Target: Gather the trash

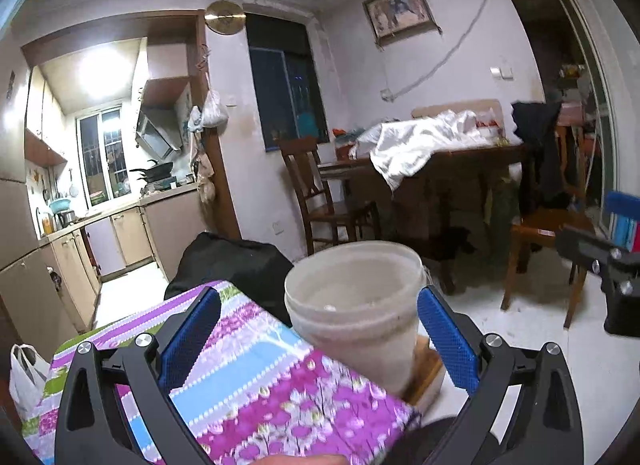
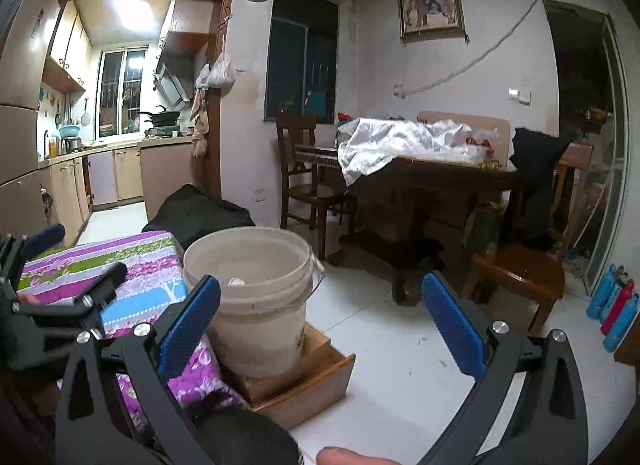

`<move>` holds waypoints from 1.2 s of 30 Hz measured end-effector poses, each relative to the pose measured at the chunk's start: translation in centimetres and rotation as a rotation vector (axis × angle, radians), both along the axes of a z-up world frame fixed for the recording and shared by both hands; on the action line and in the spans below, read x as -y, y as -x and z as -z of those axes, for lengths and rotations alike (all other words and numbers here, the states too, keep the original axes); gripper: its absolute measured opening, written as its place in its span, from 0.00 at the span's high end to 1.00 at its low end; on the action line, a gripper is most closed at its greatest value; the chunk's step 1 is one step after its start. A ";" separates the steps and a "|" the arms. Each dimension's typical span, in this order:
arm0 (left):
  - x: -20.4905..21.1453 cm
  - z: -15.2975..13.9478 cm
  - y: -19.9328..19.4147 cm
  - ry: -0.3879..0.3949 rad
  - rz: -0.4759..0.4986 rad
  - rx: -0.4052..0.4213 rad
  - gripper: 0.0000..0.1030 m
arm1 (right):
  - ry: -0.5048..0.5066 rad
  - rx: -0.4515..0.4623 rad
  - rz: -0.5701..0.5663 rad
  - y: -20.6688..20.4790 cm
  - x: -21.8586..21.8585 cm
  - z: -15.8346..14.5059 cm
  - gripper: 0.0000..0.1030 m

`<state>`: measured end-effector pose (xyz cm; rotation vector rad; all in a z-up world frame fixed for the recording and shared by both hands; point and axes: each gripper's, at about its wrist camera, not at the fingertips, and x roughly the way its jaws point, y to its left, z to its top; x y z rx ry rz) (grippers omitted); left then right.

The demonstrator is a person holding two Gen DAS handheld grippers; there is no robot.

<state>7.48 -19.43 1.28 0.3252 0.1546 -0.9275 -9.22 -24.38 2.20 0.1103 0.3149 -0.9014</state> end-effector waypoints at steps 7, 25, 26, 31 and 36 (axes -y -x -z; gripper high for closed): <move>-0.4 3.2 0.3 -0.043 -0.033 -0.042 0.05 | -0.035 -0.009 0.001 0.5 -0.4 1.6 0.05; -1.0 4.2 -1.4 -0.048 -0.041 -0.099 0.05 | 0.028 -0.040 0.013 0.7 -2.2 2.6 0.05; -1.1 4.0 -1.4 -0.045 -0.041 -0.097 0.05 | 0.037 -0.039 0.015 0.8 -2.3 2.5 0.05; -1.5 3.3 -1.6 -0.032 -0.054 -0.088 0.05 | 0.063 -0.043 0.022 1.0 -2.5 2.5 0.05; -1.8 2.7 -1.6 -0.013 -0.058 -0.078 0.05 | 0.047 -0.044 0.019 0.9 -2.3 2.8 0.05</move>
